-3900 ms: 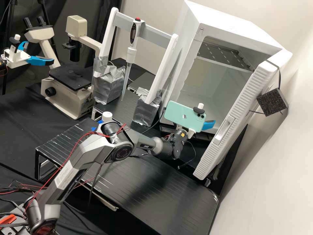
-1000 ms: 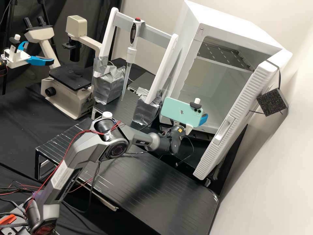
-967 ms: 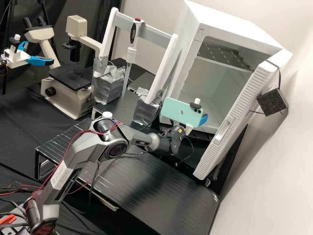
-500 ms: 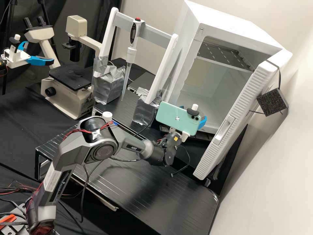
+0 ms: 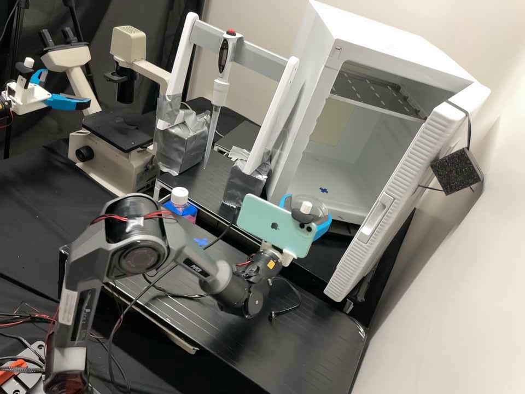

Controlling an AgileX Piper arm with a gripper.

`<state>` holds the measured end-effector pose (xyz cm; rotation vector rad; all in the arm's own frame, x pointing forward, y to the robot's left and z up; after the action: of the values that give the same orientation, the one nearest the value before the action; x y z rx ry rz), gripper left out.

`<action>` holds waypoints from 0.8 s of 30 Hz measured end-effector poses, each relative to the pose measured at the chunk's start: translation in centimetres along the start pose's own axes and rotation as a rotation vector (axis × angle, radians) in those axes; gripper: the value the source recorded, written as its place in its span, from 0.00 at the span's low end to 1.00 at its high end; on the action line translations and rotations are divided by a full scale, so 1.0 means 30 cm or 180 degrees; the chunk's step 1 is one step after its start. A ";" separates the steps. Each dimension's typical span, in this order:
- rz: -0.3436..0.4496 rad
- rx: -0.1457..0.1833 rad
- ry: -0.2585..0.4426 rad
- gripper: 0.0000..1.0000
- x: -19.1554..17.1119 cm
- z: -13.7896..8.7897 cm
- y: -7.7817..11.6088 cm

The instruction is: Move the petri dish to the microscope

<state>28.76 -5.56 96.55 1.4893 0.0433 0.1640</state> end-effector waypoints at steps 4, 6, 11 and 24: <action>-0.0028 -0.0093 -0.0024 0.00 -0.084 -0.055 -0.008; -0.0055 -0.0140 0.0004 0.00 -0.119 -0.086 -0.017; -0.0085 -0.0208 0.0036 0.00 -0.207 -0.170 -0.041; -0.0292 -0.0324 0.0812 0.00 -0.328 -0.448 -0.179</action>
<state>17.74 6.00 89.40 1.3548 0.3043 0.2772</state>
